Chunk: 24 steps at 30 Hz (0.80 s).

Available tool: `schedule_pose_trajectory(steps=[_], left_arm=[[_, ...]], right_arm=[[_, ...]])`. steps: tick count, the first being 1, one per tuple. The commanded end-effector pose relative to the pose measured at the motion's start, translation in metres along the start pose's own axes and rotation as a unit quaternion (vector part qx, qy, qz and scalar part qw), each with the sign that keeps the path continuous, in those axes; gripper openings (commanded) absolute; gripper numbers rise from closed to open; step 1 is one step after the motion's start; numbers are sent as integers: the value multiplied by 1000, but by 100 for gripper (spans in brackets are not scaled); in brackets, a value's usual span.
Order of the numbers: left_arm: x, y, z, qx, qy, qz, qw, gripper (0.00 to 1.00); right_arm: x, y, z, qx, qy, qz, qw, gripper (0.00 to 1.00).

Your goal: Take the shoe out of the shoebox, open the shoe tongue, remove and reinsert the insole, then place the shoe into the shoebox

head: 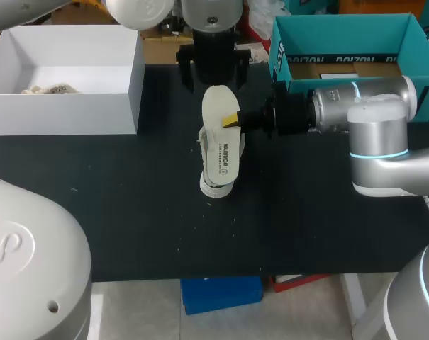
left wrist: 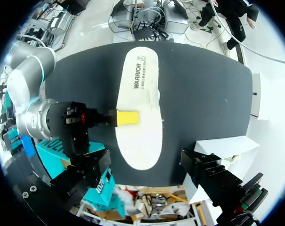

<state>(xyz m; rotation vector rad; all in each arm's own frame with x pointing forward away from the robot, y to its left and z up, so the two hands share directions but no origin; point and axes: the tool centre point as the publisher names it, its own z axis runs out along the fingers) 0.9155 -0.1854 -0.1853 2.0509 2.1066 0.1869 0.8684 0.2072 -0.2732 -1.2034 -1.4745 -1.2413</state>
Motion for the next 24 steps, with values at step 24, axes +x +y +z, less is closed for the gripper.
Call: schedule_pose_trajectory(steps=[24], left_arm=[[-10, 69, 37, 8, -20, 1, 1000, 100]], right_arm=[[0, 0, 1, -1, -1, 0, 1000, 0]])
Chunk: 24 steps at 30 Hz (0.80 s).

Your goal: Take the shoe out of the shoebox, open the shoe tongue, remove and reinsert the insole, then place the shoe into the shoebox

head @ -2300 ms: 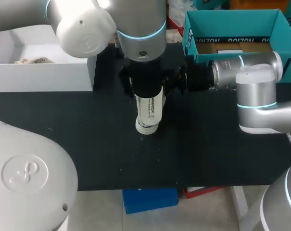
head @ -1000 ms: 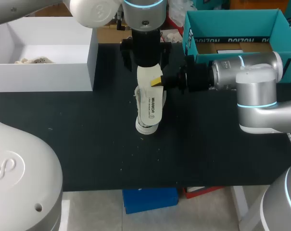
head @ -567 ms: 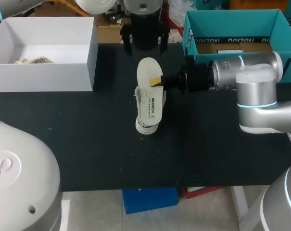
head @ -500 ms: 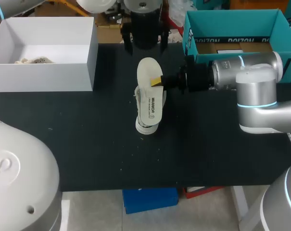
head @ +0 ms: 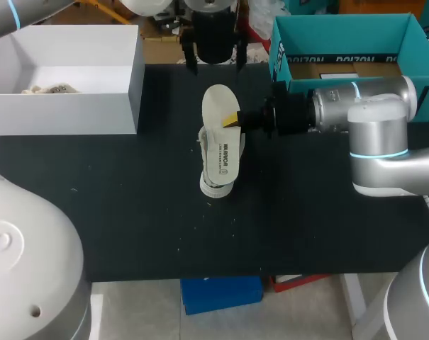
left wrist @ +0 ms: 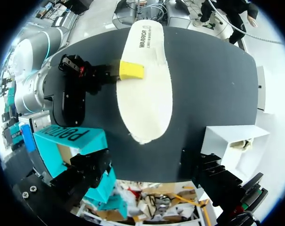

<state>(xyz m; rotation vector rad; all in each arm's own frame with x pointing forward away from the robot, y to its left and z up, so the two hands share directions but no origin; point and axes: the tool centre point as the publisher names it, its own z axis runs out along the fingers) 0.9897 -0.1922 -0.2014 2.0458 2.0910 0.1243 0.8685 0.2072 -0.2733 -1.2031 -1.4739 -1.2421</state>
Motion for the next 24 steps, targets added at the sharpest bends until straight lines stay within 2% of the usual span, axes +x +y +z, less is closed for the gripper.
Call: schedule_pose_trajectory(steps=[1, 10, 24], left_arm=[[-3, -2, 4, 0, 0, 2, 1000, 100], [-3, -36, -9, -2, -5, 3, 1000, 100], [2, -117, -22, 2, -10, 5, 1000, 100]], right_arm=[[0, -1, 1, -1, -1, 0, 1000, 0], [0, -1, 1, -1, -1, 0, 1000, 0], [0, -1, 1, -1, -1, 0, 1000, 0]])
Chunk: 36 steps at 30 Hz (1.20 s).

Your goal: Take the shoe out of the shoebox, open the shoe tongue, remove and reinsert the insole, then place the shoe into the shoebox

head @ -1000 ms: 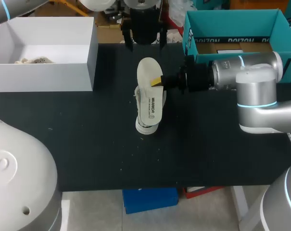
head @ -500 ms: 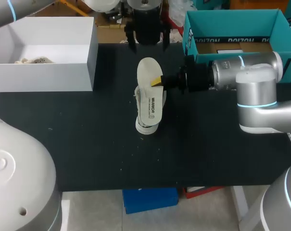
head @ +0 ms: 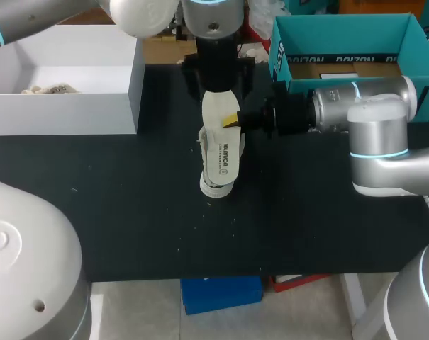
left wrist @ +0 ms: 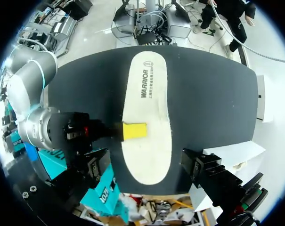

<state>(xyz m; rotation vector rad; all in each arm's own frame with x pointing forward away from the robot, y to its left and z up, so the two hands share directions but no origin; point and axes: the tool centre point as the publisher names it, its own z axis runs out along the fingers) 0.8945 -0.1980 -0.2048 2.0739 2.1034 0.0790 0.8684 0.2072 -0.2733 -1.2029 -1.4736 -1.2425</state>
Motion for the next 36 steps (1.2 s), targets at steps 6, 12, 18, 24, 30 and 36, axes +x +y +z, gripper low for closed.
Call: schedule_pose_trajectory(steps=[6, 12, 18, 24, 30, 36], left_arm=[[6, -52, -10, -16, -19, 10, 1000, 100], [6, -79, -10, -6, -28, 14, 1000, 100], [10, -104, -9, 2, -33, 17, 999, 100], [16, -120, -9, 8, -35, 18, 999, 100], [21, -128, -11, 10, -59, 23, 998, 100], [38, -121, -12, 19, -210, 22, 977, 100]], right_arm=[[0, -1, 1, -1, -1, 0, 1000, 0], [0, -1, 1, -1, -1, 0, 1000, 0], [0, -1, 1, -1, -1, 0, 1000, 0], [0, -1, 1, -1, -1, 0, 1000, 0], [0, -1, 1, -1, -1, 0, 1000, 0], [0, -1, 1, -1, -1, 0, 1000, 0]])
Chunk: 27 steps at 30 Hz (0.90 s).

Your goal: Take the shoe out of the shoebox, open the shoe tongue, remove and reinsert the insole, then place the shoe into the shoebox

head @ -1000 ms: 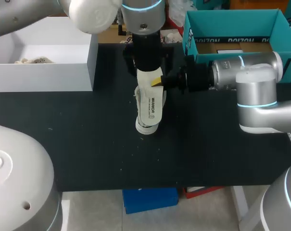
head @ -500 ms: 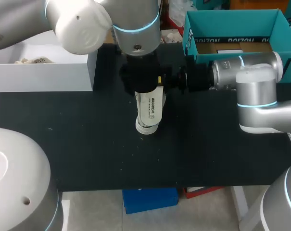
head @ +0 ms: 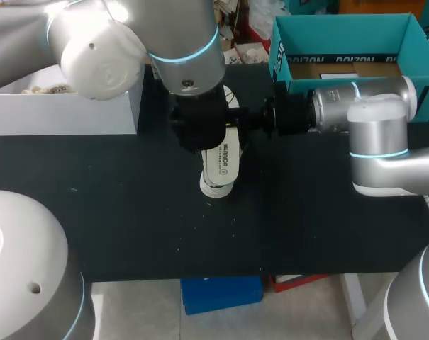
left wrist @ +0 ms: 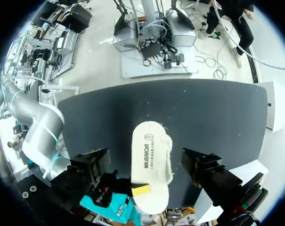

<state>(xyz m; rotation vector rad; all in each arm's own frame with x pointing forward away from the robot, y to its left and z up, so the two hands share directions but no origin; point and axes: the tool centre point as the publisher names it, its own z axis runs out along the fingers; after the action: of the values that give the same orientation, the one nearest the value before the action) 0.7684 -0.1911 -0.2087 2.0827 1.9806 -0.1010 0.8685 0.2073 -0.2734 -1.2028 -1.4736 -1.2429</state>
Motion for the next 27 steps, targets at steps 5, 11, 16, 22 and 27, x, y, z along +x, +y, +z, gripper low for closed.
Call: schedule_pose_trajectory(steps=[5, 11, 16, 22, 27], left_arm=[[43, 11, 0, -30, -236, 8, 971, 100], [54, 20, 3, -47, -335, 8, 941, 100], [59, 27, 8, -46, -394, 8, 918, 100], [68, 35, 11, -29, -456, 12, 890, 100], [69, 40, 13, -31, -431, 4, 902, 100]], right_arm=[[0, -1, 1, -1, -1, 0, 1000, 0], [0, -1, 1, -1, -1, 0, 1000, 0], [0, -1, 1, -1, -1, 0, 1000, 0], [0, -1, 1, -1, -1, 0, 1000, 0], [0, -1, 1, -1, -1, 0, 1000, 0]])
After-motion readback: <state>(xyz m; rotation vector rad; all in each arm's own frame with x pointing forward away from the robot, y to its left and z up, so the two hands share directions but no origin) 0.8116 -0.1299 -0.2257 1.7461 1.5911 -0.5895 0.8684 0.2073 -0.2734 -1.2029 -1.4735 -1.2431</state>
